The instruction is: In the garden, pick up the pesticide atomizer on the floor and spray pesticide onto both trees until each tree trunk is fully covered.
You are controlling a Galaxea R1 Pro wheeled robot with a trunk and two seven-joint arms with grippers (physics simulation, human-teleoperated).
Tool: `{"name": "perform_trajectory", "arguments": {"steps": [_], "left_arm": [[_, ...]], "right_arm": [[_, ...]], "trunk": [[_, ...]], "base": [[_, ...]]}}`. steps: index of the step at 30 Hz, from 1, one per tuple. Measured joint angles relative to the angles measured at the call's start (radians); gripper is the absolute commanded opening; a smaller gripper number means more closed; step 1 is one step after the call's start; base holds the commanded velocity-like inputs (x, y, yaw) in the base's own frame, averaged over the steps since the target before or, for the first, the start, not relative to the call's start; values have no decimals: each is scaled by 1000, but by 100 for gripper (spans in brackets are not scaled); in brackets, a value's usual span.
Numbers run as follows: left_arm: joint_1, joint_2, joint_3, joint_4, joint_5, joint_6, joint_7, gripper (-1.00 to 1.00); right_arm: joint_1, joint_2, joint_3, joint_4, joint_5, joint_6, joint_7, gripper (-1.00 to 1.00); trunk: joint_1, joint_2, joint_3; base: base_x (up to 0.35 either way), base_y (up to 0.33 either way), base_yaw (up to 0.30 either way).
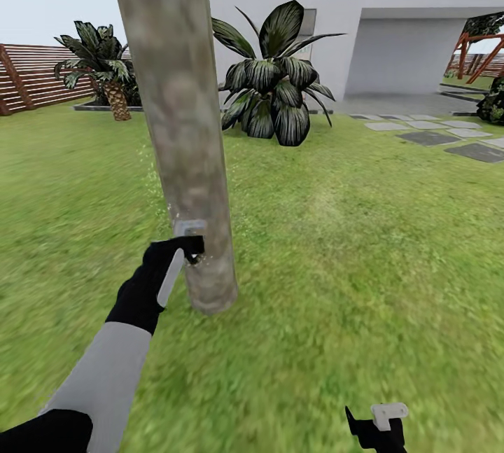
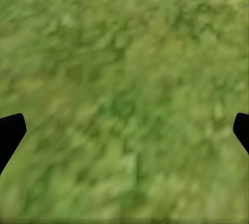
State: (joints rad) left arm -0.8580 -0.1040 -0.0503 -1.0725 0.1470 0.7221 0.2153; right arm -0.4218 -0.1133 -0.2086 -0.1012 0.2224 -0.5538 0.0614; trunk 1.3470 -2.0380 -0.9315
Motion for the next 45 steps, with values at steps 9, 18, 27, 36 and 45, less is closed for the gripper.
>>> {"name": "perform_trajectory", "arguments": {"steps": [9, 18, 27, 36, 45], "left_arm": [[-34, 38, -18, -20, 13, 38, 1, -100], [-92, 62, 41, -24, -8, 92, 0, -100], [-155, 3, 10, -95, -2, 219, 3, -100], [-215, 99, 71, -132, -7, 276, 1, -100], [-228, 37, 70, -131, -68, 288, 5, -100]], "right_arm": [[0, 0, 0, 0, 0, 0, 0, 100], [0, 0, 0, 0, 0, 0, 0, 100], [0, 1, 0, 0, 0, 0, 0, 100], [0, 0, 0, 0, 0, 0, 0, 100], [0, 1, 0, 0, 0, 0, 0, 100]], "trunk": [[0, 0, 0], [0, 0, 0], [0, 0, 0], [0, 0, 0], [0, 0, 0]], "base": [[0, 0, 0], [0, 0, 0], [0, 0, 0], [0, 0, 0], [0, 0, 0]]}}
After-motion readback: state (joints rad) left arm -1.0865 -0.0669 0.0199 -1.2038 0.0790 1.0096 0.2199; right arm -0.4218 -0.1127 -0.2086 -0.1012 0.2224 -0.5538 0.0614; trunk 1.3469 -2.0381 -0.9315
